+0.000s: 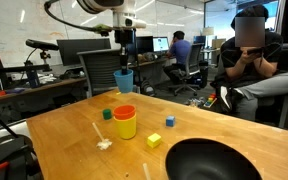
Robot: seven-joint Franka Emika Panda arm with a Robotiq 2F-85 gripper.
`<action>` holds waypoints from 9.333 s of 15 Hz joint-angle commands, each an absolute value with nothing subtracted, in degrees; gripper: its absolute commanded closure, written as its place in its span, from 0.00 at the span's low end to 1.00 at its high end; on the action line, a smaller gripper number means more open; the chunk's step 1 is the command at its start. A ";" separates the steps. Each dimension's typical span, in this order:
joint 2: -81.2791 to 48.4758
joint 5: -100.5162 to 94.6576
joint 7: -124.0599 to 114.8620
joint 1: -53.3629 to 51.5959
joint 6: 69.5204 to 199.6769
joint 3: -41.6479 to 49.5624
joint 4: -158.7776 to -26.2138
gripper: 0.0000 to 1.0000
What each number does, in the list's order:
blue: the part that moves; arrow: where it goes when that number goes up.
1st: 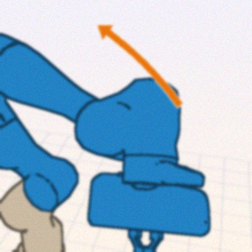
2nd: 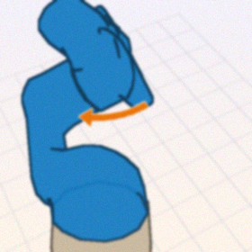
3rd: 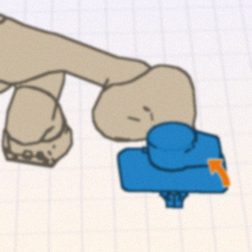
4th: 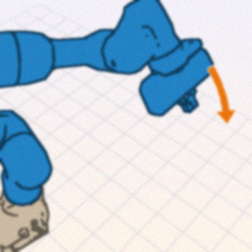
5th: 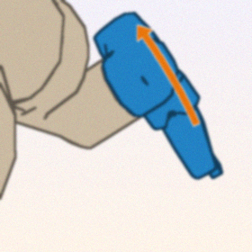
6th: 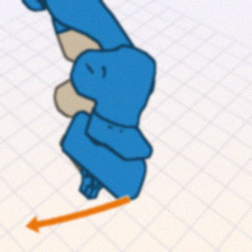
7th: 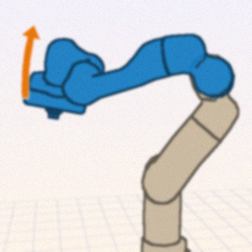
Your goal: Put the orange cup inside the yellow cup then place the blue cup inside the orange cup
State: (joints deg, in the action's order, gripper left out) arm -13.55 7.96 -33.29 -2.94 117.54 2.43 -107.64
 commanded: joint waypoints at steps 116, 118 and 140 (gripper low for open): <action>13.69 6.01 -7.43 -5.73 127.26 -5.30 -142.46 0.00; 13.69 6.01 -7.41 -5.73 127.26 -5.29 -142.47 0.00; 13.69 6.01 -7.40 -5.73 127.26 -5.29 -142.48 0.00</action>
State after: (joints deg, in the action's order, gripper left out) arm 13.68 5.94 -7.48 -6.04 127.35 -5.01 -142.54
